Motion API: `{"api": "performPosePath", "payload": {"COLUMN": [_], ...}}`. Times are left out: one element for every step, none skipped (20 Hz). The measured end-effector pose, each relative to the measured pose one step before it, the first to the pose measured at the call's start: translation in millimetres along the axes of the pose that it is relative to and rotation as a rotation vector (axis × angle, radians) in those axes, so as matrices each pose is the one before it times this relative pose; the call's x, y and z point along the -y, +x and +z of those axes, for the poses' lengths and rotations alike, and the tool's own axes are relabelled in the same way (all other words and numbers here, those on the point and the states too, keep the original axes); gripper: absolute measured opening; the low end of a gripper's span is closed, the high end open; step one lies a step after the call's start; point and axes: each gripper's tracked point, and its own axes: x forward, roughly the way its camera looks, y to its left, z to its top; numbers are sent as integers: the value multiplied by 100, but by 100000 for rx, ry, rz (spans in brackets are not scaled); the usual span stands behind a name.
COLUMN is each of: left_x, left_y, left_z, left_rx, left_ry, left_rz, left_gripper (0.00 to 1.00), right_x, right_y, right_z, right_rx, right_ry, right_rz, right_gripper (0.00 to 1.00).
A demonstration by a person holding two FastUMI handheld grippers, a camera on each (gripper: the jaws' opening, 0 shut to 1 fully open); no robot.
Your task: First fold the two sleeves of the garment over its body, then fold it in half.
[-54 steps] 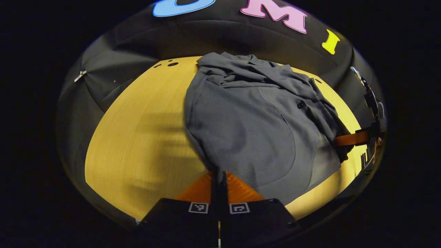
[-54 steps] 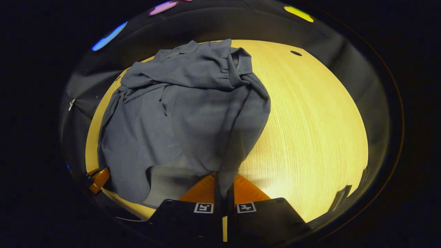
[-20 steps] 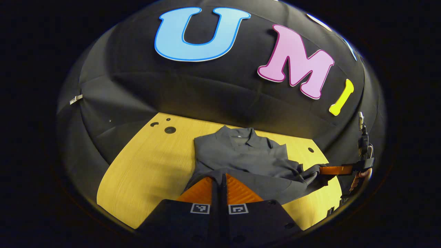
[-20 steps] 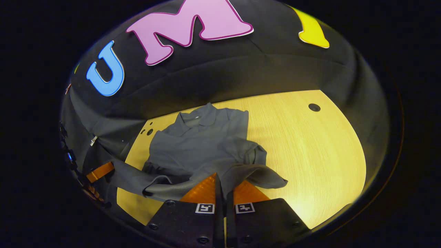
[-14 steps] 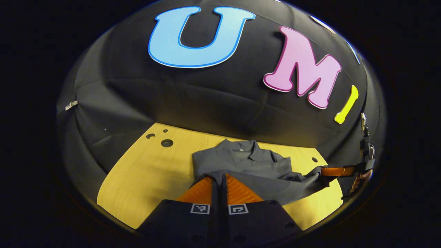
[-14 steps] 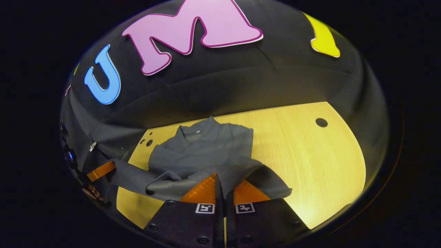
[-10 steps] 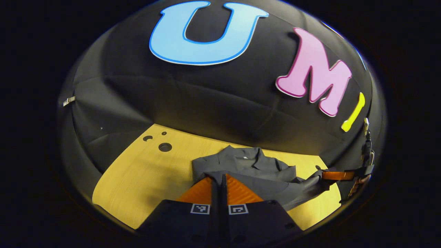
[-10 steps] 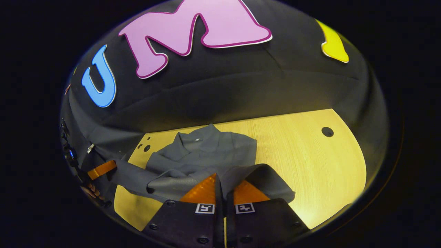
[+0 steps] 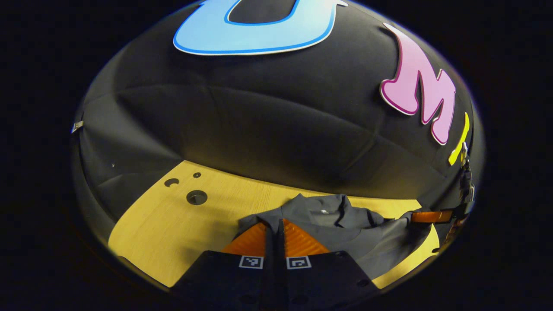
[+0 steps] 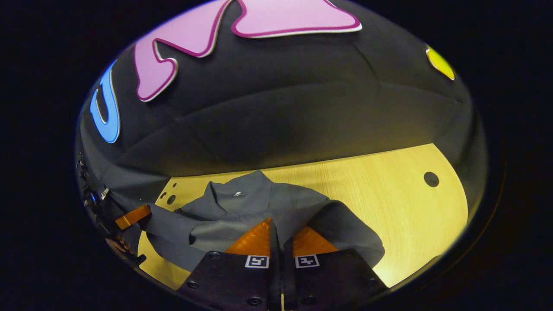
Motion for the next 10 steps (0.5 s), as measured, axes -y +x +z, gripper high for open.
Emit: {"api": "performPosePath", "payload": {"left_x": [-115,-420,-386,-266,97,48,235,263,110,27], "left_y": [513,528,543,318,111,106,-131,-467,-518,-642], "left_z": [-304,-310,-406,-235,-243,-124,-68,341,721,705], "left_rx": [567,48,-664,-400,-493,-214,25,1112,2514,2322], "left_ry": [-328,673,529,-143,-447,-487,-573,-1037,-481,69], "left_rz": [-391,708,1045,820,375,319,-204,-536,137,580], "left_gripper": [5,5,5,6,10,11,13,24,28,47], "right_x": [77,260,218,223,262,215,292,544,208,-73], "right_y": [495,640,460,550,531,350,308,61,-341,-704], "right_z": [-90,-252,-302,-443,-416,-462,-381,-111,-69,540], "right_rx": [320,-285,-827,-1010,-1270,-1604,-1352,-965,770,1505], "right_ry": [1073,877,784,679,728,1052,1052,678,293,186], "right_rz": [-496,-563,-798,-840,-711,-570,-740,-1981,-1048,301], "right_gripper": [7,7,9,10,13,13,15,19,35,51]}}
